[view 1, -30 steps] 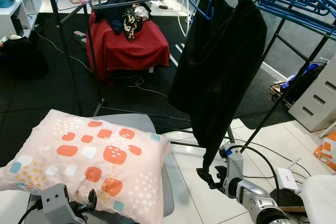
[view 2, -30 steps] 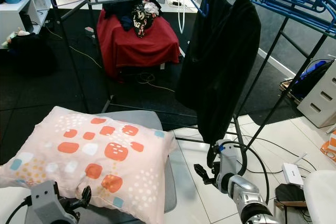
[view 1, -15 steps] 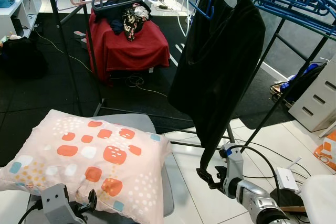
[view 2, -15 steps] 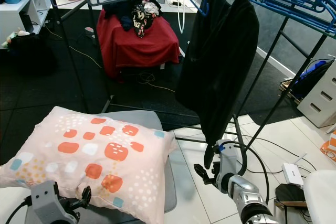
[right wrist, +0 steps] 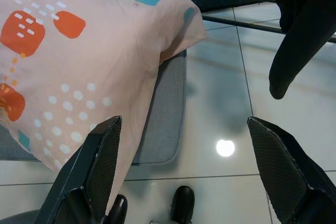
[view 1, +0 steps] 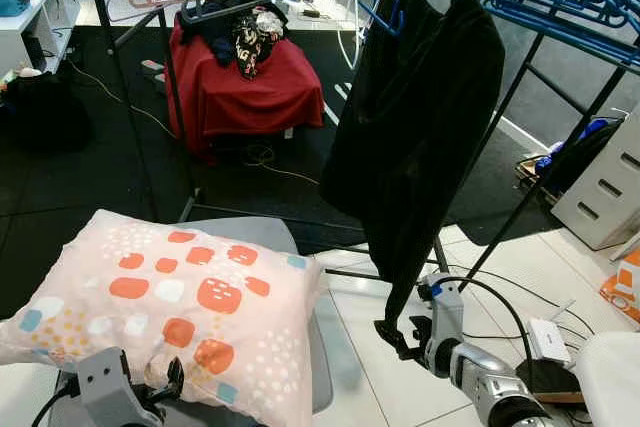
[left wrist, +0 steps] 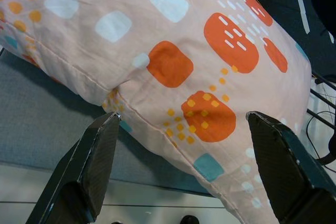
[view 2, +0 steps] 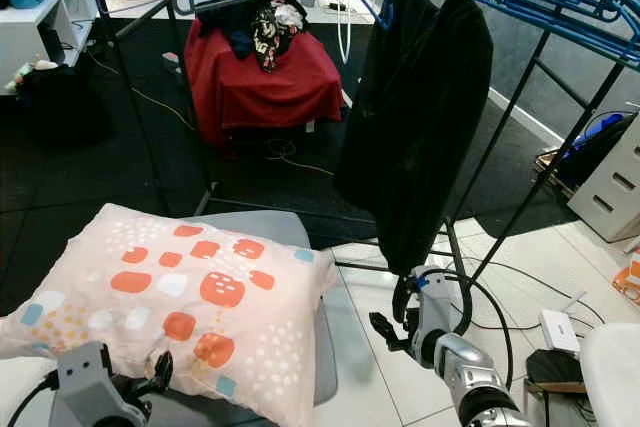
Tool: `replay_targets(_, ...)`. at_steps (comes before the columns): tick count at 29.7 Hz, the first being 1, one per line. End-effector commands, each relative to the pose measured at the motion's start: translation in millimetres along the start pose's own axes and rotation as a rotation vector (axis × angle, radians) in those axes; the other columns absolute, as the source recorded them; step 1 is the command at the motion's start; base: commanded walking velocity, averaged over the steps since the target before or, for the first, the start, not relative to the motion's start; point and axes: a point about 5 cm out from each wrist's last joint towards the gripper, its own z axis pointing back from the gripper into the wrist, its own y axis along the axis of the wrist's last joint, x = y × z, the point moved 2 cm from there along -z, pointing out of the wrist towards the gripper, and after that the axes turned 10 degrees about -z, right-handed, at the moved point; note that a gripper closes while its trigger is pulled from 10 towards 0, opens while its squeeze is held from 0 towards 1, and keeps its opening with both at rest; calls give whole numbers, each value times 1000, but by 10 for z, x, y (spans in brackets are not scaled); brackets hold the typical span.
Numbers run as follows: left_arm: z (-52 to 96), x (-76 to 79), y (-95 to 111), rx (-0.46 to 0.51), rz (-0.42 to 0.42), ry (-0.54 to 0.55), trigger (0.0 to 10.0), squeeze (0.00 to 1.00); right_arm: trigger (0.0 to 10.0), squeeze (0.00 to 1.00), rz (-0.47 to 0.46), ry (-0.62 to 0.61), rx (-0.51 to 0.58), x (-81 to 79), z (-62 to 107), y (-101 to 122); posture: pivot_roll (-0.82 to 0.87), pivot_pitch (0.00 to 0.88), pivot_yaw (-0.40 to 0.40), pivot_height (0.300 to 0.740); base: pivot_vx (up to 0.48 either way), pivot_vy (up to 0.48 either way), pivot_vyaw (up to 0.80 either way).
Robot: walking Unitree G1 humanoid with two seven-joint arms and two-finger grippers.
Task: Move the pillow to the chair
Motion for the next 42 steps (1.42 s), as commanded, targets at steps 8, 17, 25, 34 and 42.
replay_targets(8, 13, 8, -49, -20, -3, -12, 10000, 0, 10000, 0, -4, -10, 9, 20, 11, 23, 21, 30, -116, 740, 0, 0, 0)
replay_targets(17, 7, -6, -53, -23, -3, -12, 10000, 0, 10000, 0, -4, -10, 13, 19, 10, 32, 17, 42, -110, 740, 0, 0, 0)
replay_targets(25, 2, -14, -41, -21, -4, -11, 10000, 0, 10000, 0, -3, -8, 13, 13, 6, 38, 17, 52, -109, 740, 0, 0, 0)
replay_targets(34, 0, -10, -24, -18, -3, -11, 10000, 0, 10000, 0, -3, -7, 13, 8, 2, 44, 16, 56, -107, 740, 0, 0, 0)
replay_targets(42, 4, -7, -14, -15, -3, -12, 10000, 0, 10000, 0, -4, -6, 13, 9, 3, 47, 16, 58, -106, 740, 0, 0, 0)
